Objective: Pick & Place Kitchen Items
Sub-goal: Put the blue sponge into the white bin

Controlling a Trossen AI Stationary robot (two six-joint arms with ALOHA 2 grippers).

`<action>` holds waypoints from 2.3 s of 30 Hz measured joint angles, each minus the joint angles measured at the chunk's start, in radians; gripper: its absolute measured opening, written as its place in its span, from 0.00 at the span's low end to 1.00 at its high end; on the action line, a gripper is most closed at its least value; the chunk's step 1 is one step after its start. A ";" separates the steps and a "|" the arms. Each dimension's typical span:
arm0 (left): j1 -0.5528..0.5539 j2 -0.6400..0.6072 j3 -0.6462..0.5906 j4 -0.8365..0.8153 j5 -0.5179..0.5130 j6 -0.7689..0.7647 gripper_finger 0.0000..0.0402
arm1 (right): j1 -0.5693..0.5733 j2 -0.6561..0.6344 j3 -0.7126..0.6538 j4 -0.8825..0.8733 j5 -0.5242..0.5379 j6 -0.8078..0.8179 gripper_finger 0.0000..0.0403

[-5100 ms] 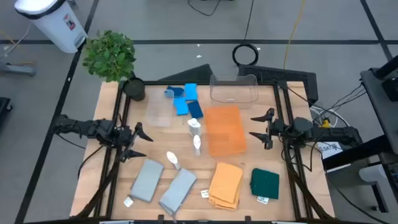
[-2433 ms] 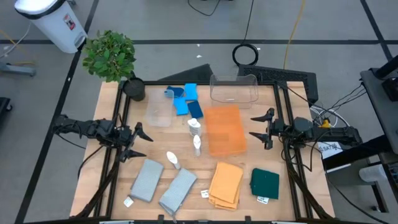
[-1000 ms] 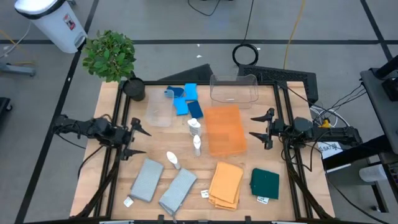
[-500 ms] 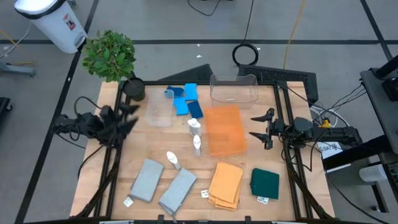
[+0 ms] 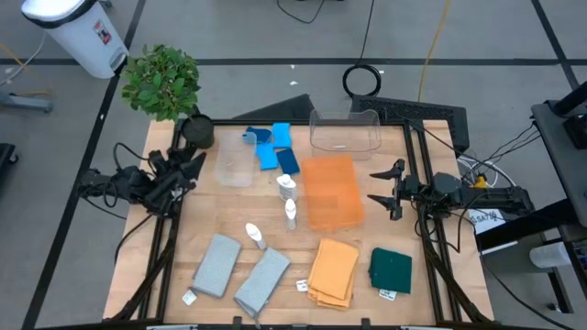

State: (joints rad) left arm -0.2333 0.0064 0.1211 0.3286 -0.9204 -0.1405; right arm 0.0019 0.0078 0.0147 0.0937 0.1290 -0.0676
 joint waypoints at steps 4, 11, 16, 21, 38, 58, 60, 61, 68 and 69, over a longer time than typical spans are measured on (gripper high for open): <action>0.021 0.015 0.000 0.000 0.030 -0.045 0.87 | 0.000 0.000 0.000 0.000 0.000 0.000 0.69; 0.106 0.218 0.063 0.049 0.154 -0.128 0.87 | 0.000 0.000 0.000 0.000 0.000 0.000 0.69; 0.208 0.509 0.281 -0.134 0.225 -0.202 0.87 | 0.000 0.000 0.000 0.000 0.000 0.000 0.69; 0.354 0.830 0.621 -0.401 0.412 -0.194 0.87 | 0.000 0.000 0.000 0.000 0.000 0.000 0.69; 0.798 1.665 1.349 -0.986 0.730 -0.026 0.87 | 0.000 0.000 0.000 0.000 0.000 0.000 0.69; 0.943 2.007 1.346 -0.974 0.798 -0.064 0.87 | 0.000 0.000 0.000 0.000 0.000 0.000 0.69; 0.939 2.014 1.345 -0.976 0.761 -0.071 0.87 | 0.000 0.000 0.000 0.000 0.000 0.000 0.69; 0.939 2.016 1.345 -0.981 0.755 -0.076 0.87 | 0.000 0.000 0.000 0.000 0.000 0.000 0.69; 0.925 2.063 1.345 -0.984 0.722 -0.089 0.87 | 0.000 0.000 0.000 0.000 0.000 0.000 0.69; 0.923 2.069 1.345 -0.978 0.716 -0.092 0.87 | 0.000 0.000 0.000 0.000 0.000 0.000 0.69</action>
State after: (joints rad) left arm 0.6895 2.0753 1.4664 -0.6497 -0.2045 -0.2324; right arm 0.0021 0.0078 0.0147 0.0935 0.1291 -0.0673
